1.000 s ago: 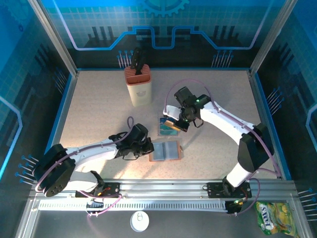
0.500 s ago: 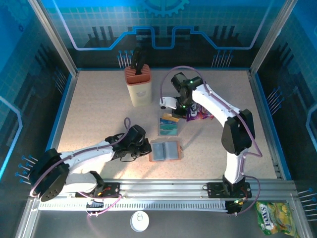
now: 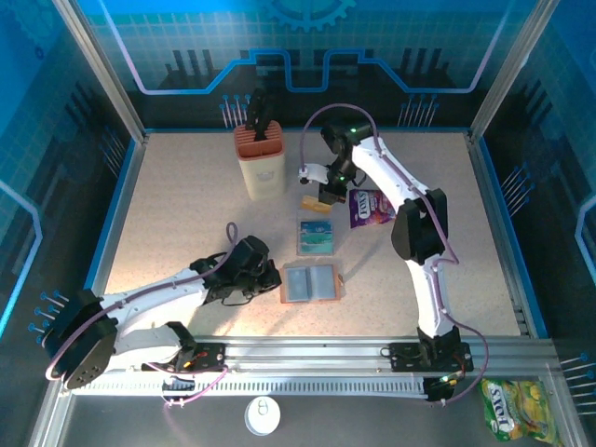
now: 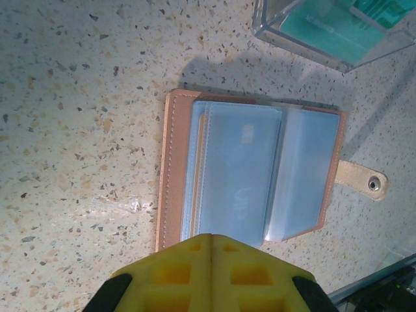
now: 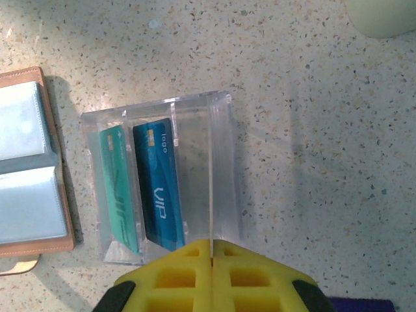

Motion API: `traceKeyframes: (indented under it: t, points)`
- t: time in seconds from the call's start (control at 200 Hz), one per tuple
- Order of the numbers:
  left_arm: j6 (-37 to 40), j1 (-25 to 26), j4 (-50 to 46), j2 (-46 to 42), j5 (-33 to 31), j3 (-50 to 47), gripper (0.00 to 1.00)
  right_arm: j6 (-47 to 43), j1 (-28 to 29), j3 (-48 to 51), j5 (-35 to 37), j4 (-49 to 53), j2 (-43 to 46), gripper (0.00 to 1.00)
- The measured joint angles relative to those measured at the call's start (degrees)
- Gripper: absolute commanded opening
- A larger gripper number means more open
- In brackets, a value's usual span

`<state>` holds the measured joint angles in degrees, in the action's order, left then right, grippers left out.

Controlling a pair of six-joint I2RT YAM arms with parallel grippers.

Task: Take the credit cards out of the card holder

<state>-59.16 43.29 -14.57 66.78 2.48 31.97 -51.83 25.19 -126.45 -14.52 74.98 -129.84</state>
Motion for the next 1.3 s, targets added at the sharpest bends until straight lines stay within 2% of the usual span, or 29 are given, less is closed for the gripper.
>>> traceKeyframes:
  t: [0.135,0.315,0.48,0.69,0.901,1.301]
  points:
    - [-0.52,-0.2,-0.24,-0.15,-0.17,0.0,0.05,-0.35,-0.11,-1.84,-0.76,1.09,-2.29,0.01]
    - [-0.5,-0.72,-0.37,-0.17,-0.17,0.0,0.05,-0.37,-0.13,-2.54,-1.51,1.95,-4.55,0.07]
    - [-0.5,-1.22,-0.66,-0.42,-0.17,0.0,0.06,-0.26,-0.13,-2.54,-1.51,2.6,-5.4,0.18]
    - [-0.48,-1.88,-0.66,-0.48,-0.15,0.0,0.06,0.17,-0.13,-2.56,-0.37,2.08,-5.38,0.19]
    - [-0.44,-1.95,-0.66,-0.48,-0.15,0.0,0.06,2.58,-0.11,-1.81,1.46,-2.29,-4.22,0.26]
    - [-0.37,-2.43,-0.59,0.09,-0.15,0.0,0.06,9.38,0.07,4.52,1.01,-14.56,-0.55,0.3]
